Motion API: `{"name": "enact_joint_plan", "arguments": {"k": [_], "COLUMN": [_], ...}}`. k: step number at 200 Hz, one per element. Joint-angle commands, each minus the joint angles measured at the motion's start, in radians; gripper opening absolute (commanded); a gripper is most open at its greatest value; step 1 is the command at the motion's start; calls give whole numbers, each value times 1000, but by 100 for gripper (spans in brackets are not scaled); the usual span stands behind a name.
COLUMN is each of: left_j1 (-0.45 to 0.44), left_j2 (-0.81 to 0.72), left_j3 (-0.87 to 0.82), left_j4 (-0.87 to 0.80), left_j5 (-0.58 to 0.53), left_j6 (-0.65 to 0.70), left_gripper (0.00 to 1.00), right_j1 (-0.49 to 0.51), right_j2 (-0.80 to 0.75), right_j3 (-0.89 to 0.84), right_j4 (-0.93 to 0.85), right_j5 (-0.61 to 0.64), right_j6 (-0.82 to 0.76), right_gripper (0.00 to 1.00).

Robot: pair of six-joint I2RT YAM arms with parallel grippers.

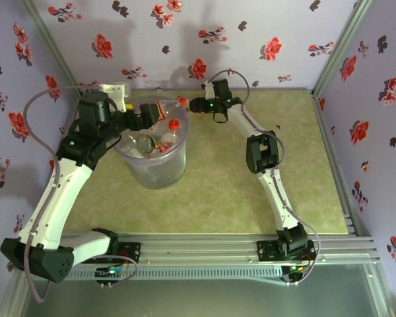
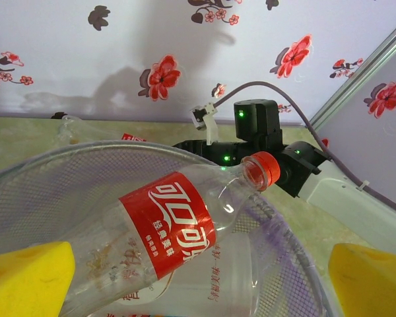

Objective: Put the plastic bottles in the bin

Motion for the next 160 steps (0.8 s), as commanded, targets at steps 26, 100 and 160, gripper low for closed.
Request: {"name": "enact_joint_plan", "arguments": {"k": [26, 100, 160], "left_j1": [8, 9, 10], "left_j2": [-16, -21, -26], "left_j3": [0, -1, 5], "left_j4": [36, 34, 26], "left_j5": [16, 16, 16], "left_j6": [-22, -28, -20], "left_gripper": [99, 99, 99], "right_j1": [27, 36, 39], "right_j2": [19, 28, -1], "right_j3": [22, 14, -118], "right_j4": [-54, -6, 28], "right_j5": [1, -10, -62], "right_j6": [42, 96, 177], "right_gripper": [68, 61, 62]}}
